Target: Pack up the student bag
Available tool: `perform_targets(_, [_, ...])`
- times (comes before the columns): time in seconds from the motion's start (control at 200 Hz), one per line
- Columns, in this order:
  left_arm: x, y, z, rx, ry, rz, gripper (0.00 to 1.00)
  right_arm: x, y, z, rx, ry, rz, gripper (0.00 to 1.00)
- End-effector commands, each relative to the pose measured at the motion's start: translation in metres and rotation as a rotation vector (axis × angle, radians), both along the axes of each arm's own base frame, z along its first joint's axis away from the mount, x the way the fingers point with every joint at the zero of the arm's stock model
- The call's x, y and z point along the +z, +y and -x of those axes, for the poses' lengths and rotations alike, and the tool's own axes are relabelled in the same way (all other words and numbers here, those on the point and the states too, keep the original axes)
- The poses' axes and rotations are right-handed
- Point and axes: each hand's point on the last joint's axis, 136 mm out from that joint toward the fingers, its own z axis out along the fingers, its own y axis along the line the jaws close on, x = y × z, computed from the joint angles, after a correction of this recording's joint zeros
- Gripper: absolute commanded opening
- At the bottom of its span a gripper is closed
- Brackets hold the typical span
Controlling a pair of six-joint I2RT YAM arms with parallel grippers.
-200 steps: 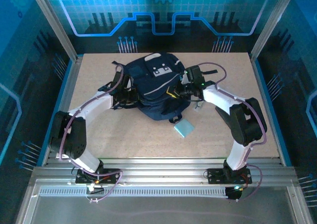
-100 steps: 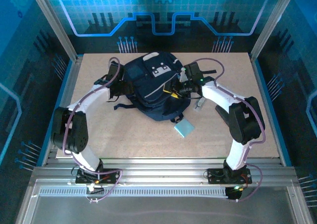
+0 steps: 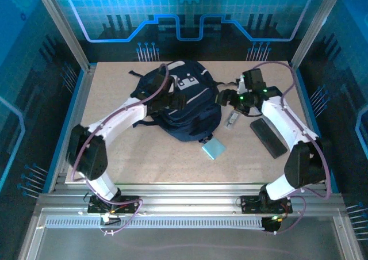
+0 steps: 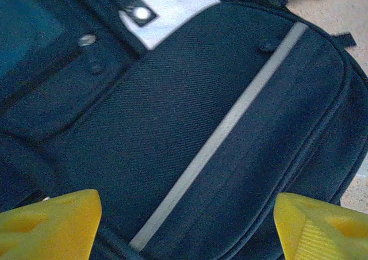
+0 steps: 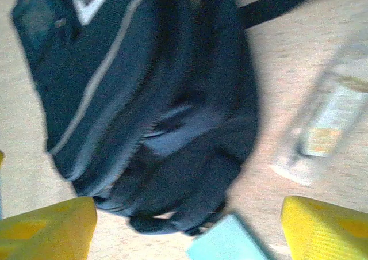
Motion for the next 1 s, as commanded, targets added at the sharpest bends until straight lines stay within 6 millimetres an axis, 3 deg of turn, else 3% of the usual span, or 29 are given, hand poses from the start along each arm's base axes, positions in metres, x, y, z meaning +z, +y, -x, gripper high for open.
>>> perform_targets(0.0, [-0.018,-0.026,0.002,-0.118,0.054,-0.037,0.79,-0.022,-0.040,0.020,-0.048,0.079,0.150,0.85])
perform_targets(0.245, [-0.060,-0.061,-0.005,-0.266,0.105,-0.116,0.80,-0.031,-0.054,0.025,-0.091,0.080,0.108,0.86])
perform_targets(0.43, [-0.118,-0.048,-0.017,-0.223,0.221,-0.252,0.80,-0.036,-0.053,0.026,-0.084,0.094,0.099,0.86])
perform_targets(0.675, [-0.189,-0.024,-0.004,-0.198,0.403,-0.364,0.80,-0.038,-0.072,0.026,-0.124,0.089,0.120,0.86])
perform_targets(0.73, [-0.197,-0.017,-0.002,-0.177,0.428,-0.380,0.69,-0.039,-0.082,0.026,-0.146,0.092,0.140,0.86])
perform_targets(0.815, [-0.197,-0.012,0.000,-0.155,0.441,-0.350,0.22,-0.044,-0.104,0.026,-0.193,0.105,0.206,0.88])
perform_targets(0.835, [-0.195,-0.013,0.000,-0.152,0.439,-0.336,0.11,-0.046,-0.110,0.027,-0.204,0.114,0.225,0.97])
perform_targets(0.855, [-0.192,-0.012,-0.001,-0.147,0.439,-0.319,0.00,-0.048,-0.117,0.028,-0.218,0.122,0.240,1.00])
perform_targets(0.936, [-0.172,-0.016,-0.005,-0.132,0.429,-0.226,0.00,-0.059,-0.142,0.032,-0.275,0.162,0.297,1.00])
perform_targets(0.996, [-0.146,-0.020,-0.009,-0.125,0.410,-0.144,0.00,-0.068,-0.161,0.037,-0.329,0.190,0.325,1.00])
